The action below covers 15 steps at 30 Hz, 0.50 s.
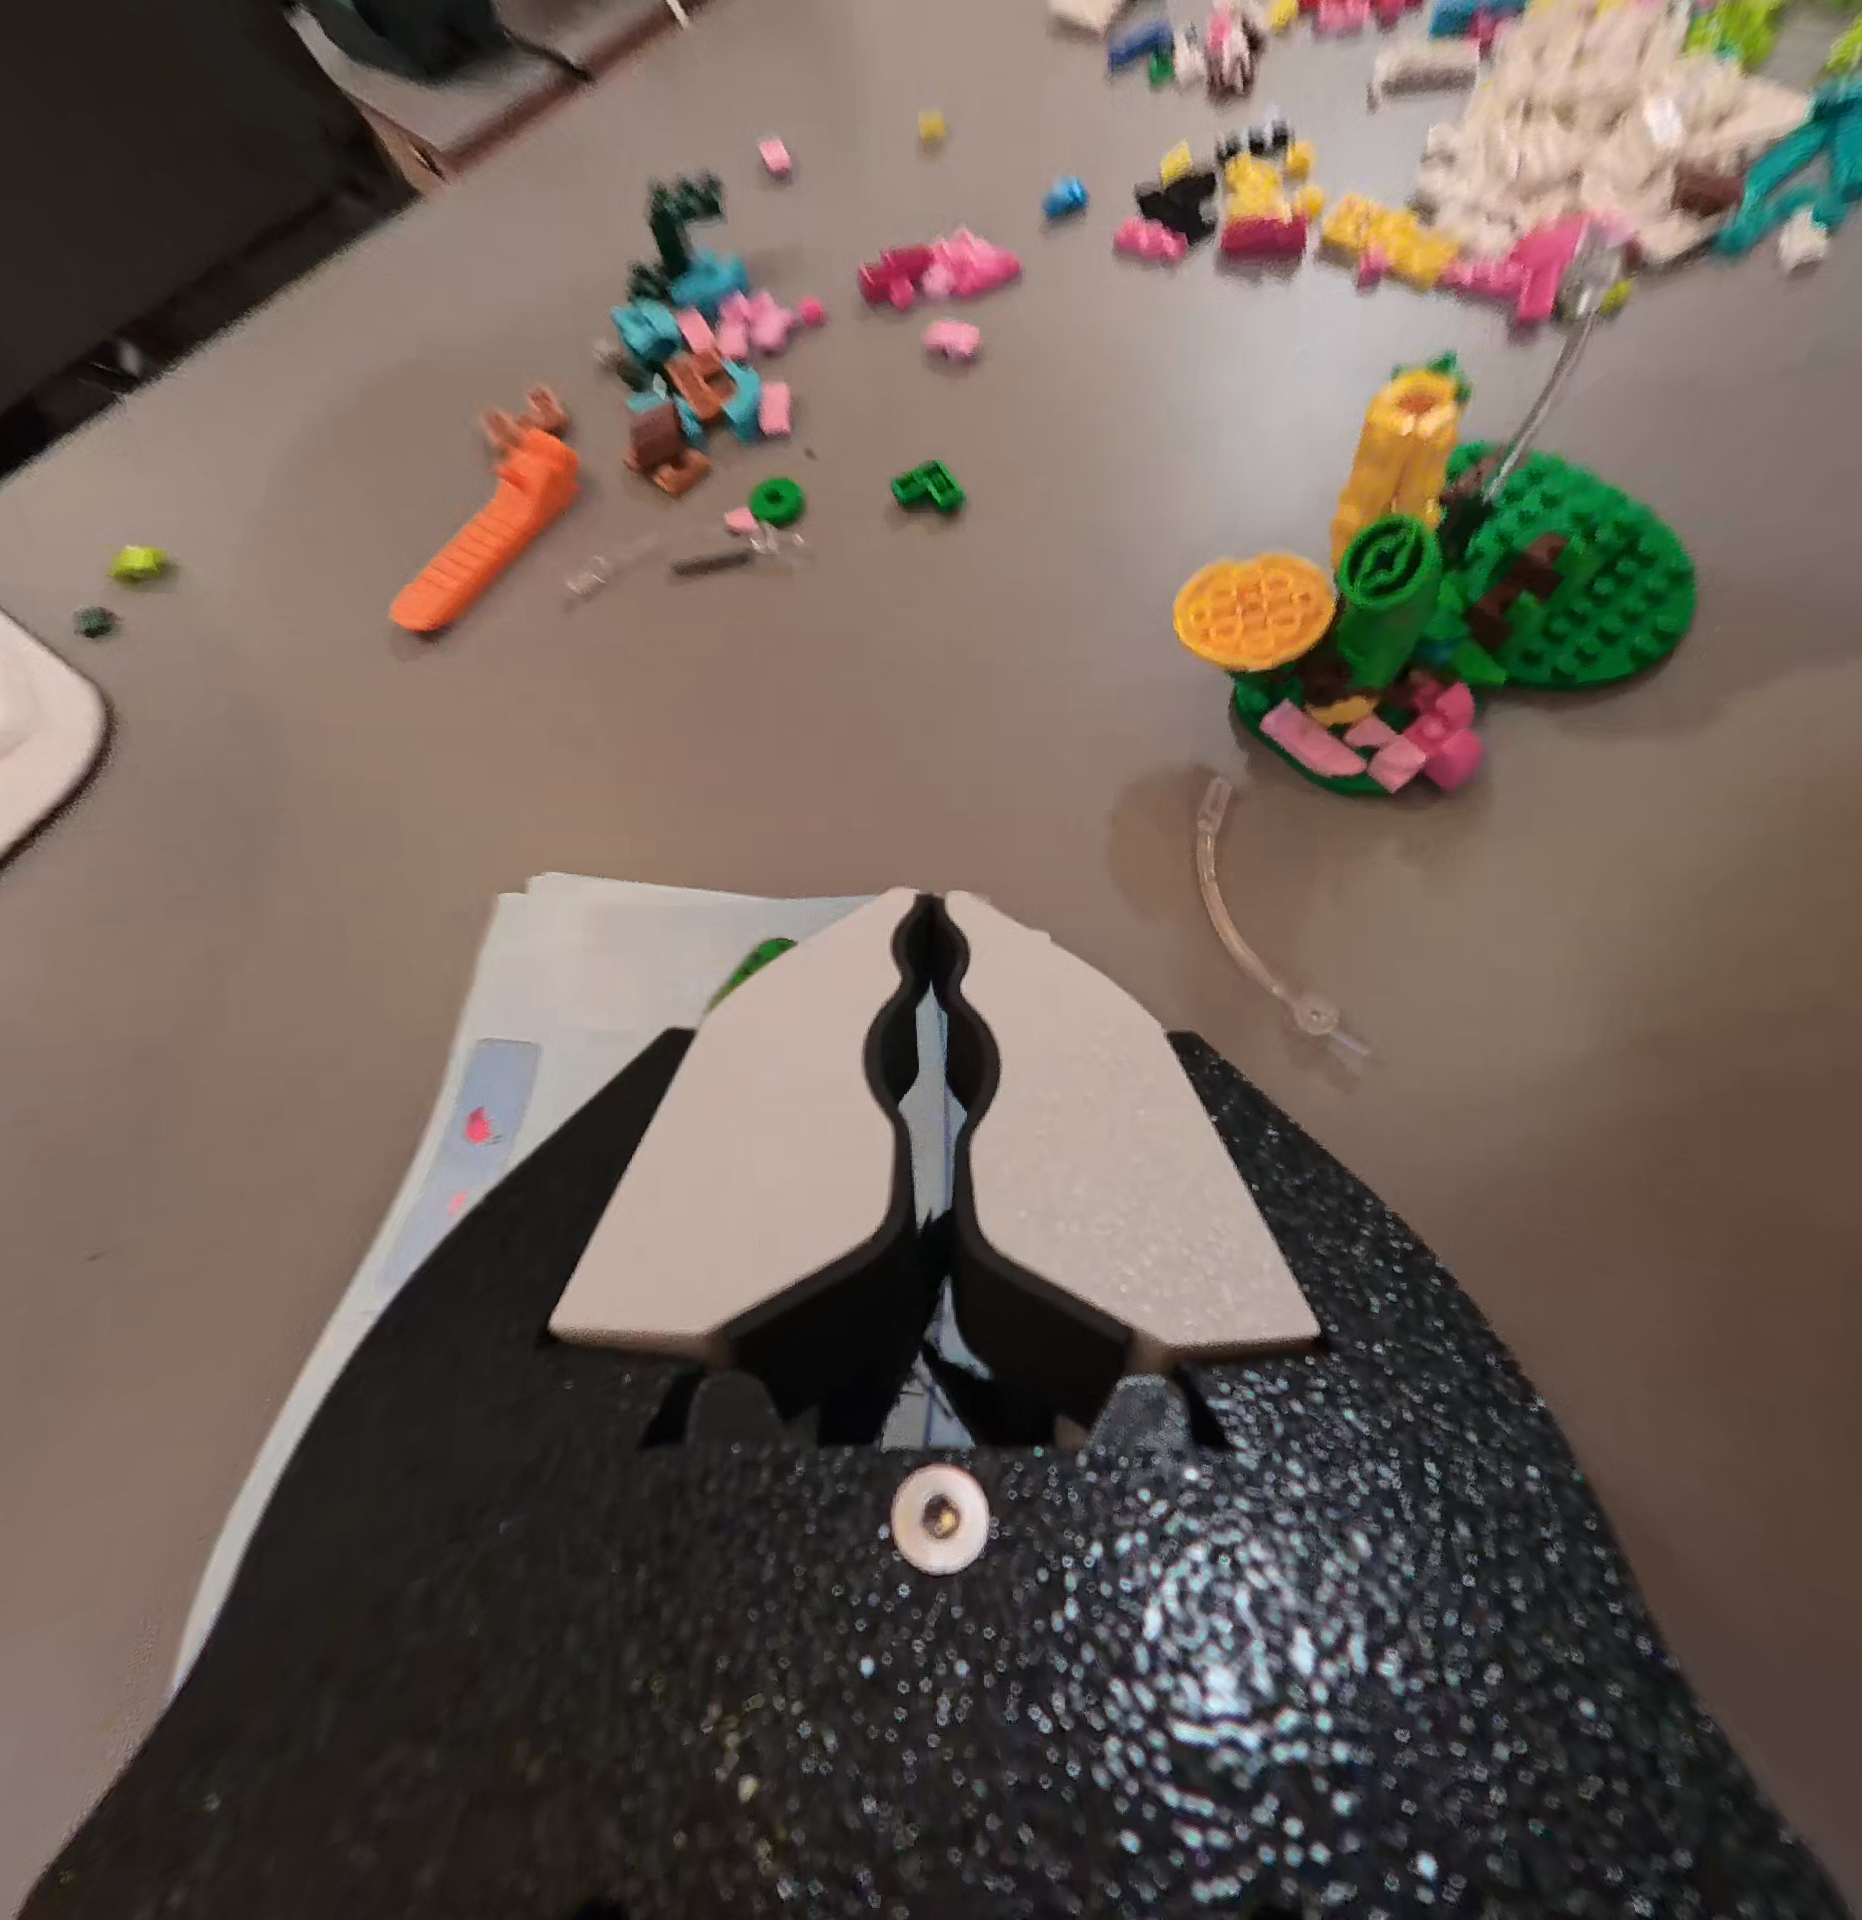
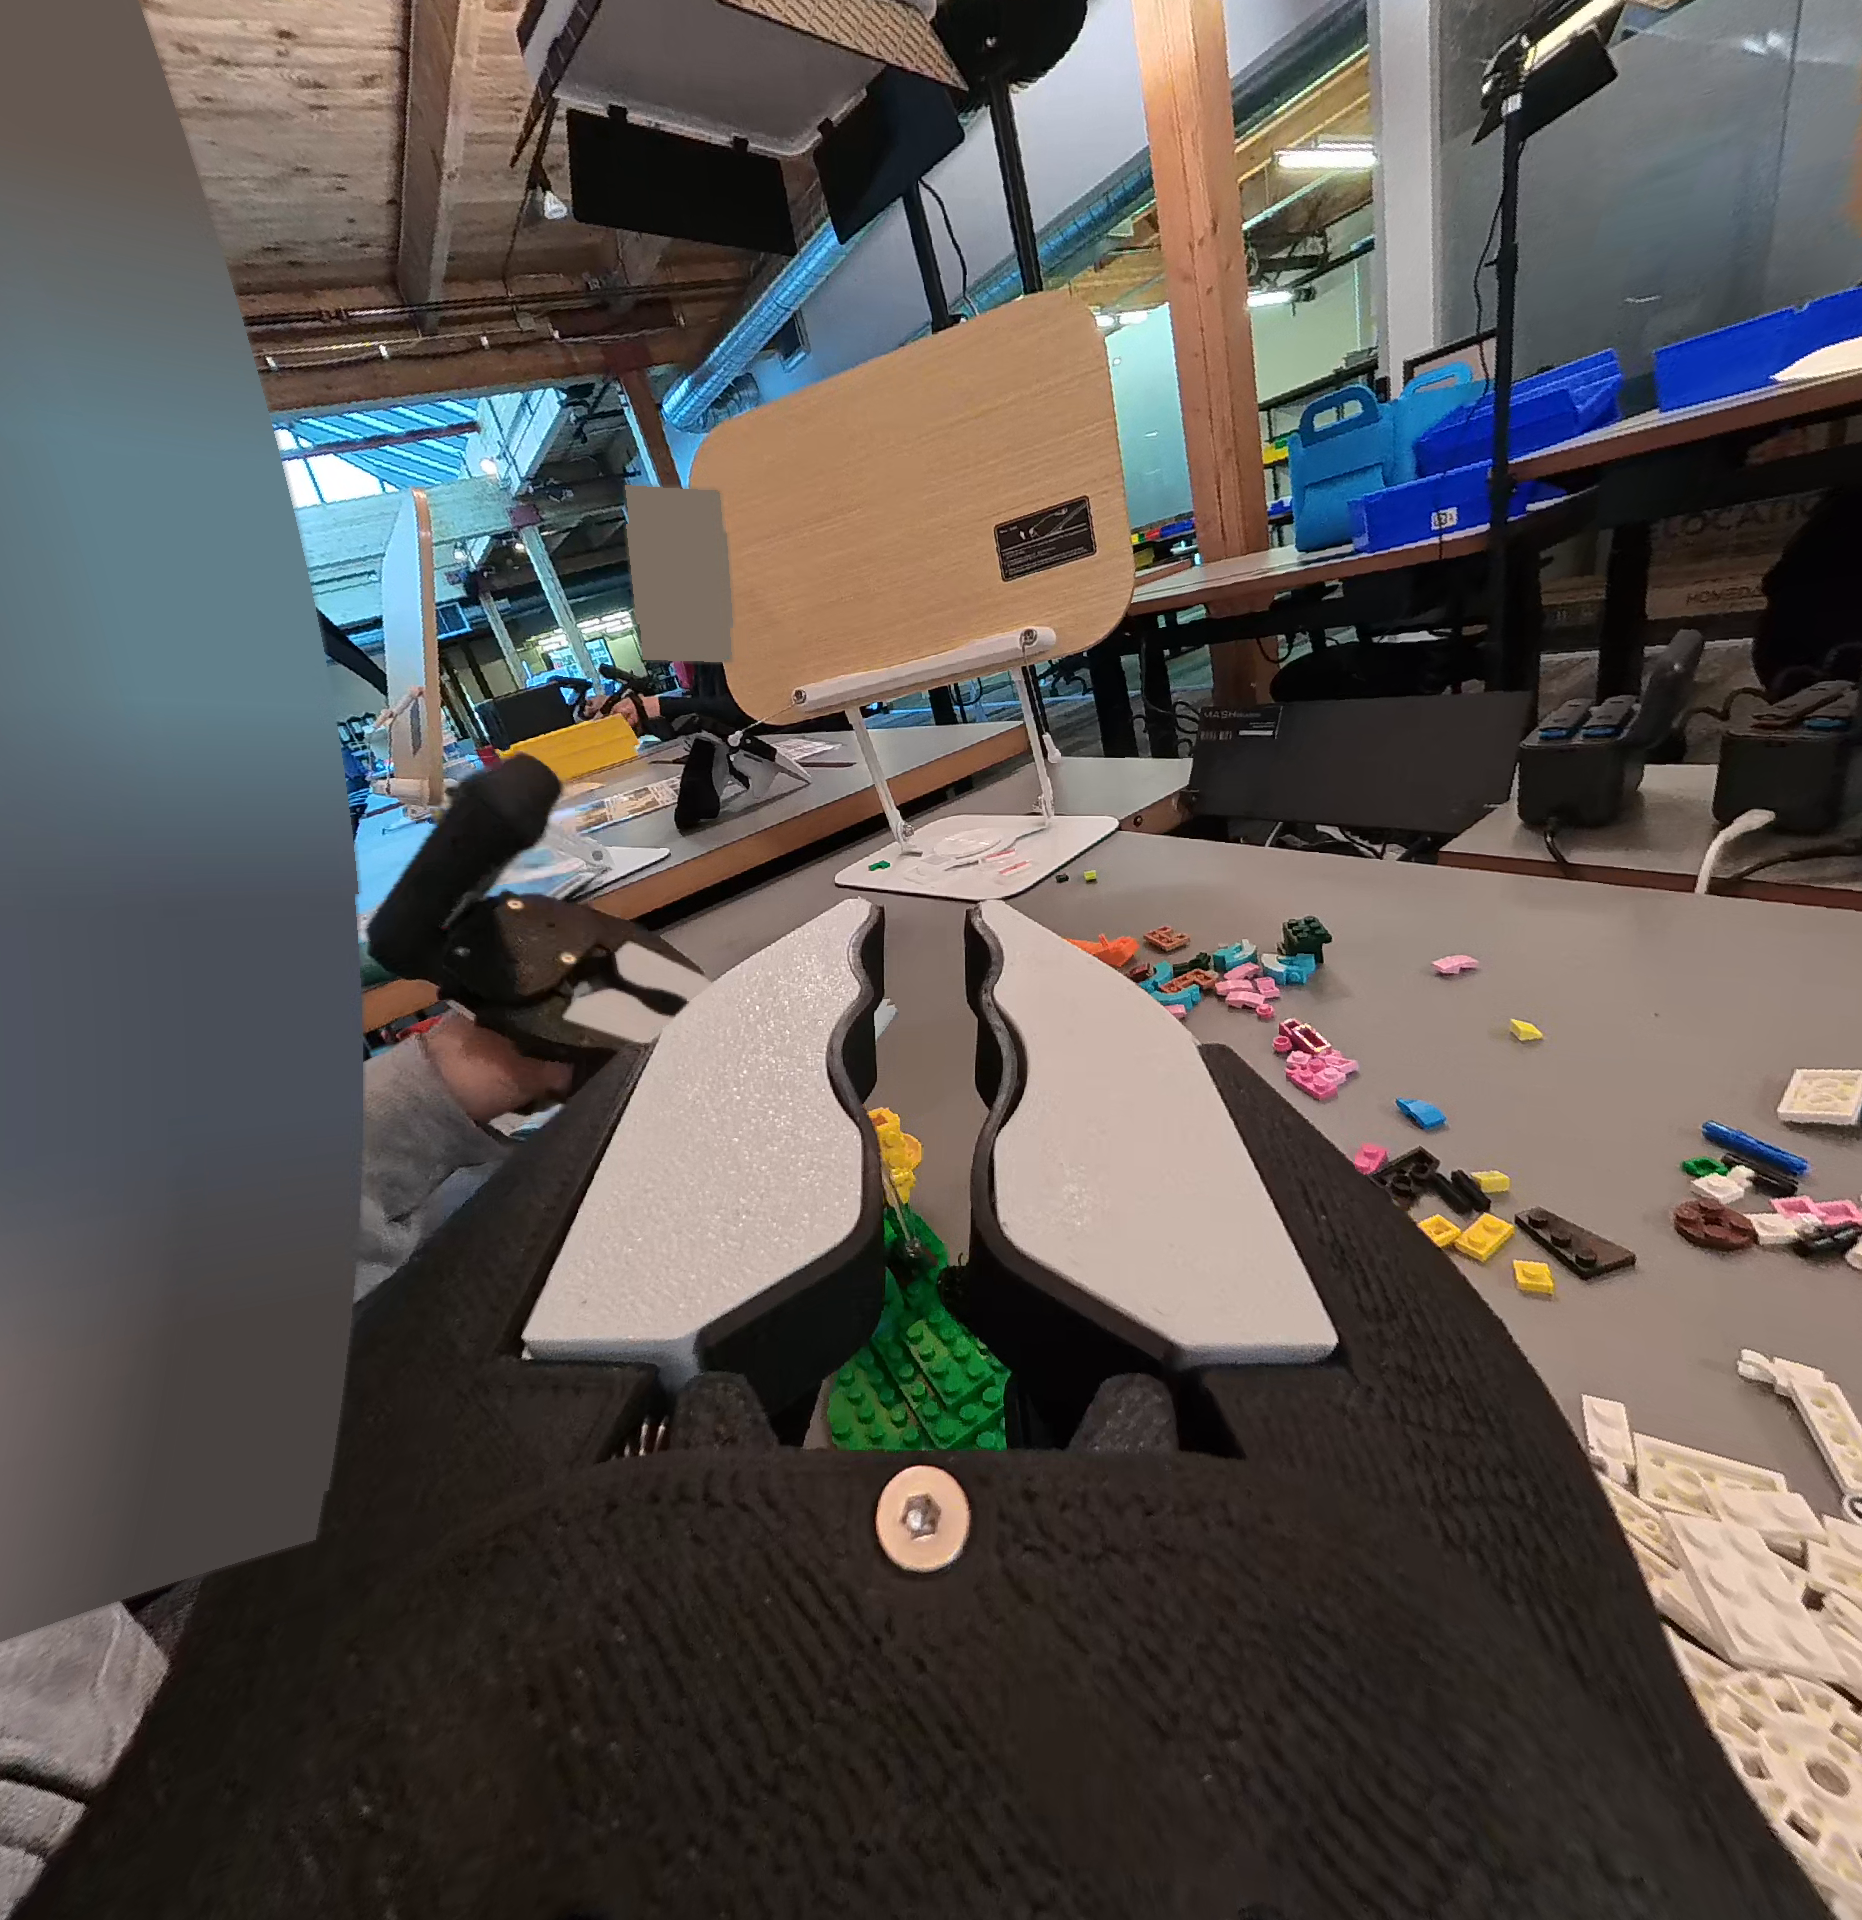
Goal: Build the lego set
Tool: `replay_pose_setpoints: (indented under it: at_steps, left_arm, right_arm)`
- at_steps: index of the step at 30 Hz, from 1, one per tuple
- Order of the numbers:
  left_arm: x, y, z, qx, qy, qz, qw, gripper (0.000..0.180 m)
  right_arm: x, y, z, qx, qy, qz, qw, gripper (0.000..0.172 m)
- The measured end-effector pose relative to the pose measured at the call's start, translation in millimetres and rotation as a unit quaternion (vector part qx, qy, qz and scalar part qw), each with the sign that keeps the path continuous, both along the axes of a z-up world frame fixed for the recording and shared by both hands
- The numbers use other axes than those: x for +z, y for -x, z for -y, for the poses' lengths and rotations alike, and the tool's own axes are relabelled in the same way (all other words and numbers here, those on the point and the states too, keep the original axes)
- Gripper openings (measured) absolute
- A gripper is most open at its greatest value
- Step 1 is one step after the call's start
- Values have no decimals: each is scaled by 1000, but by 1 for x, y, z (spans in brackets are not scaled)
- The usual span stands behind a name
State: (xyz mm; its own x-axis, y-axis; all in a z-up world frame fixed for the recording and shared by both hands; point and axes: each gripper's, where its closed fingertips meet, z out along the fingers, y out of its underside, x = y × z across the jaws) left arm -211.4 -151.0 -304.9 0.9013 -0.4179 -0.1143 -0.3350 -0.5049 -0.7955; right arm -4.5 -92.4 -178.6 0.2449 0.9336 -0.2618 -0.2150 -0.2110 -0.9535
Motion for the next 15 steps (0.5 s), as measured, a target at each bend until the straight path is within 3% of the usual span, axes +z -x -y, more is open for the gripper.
replay_pose_setpoints:
  at_steps: [6, 10, 15]
  left_arm:
    - [44, 24, 10, 96, -98, 69, 988, 0]
    - [62, 56, 40, 187, -148, 35, 971, 0]
    - [51, 35, 47, 144, -131, 9, 981, 0]
  right_arm:
    - [0, 1, 1, 2, -1, 3, 1000, 13]
    - [0, 1, 1, 1, -3, 3, 1000, 13]
    - [0, 3, 3, 6, -3, 4, 1000, 13]
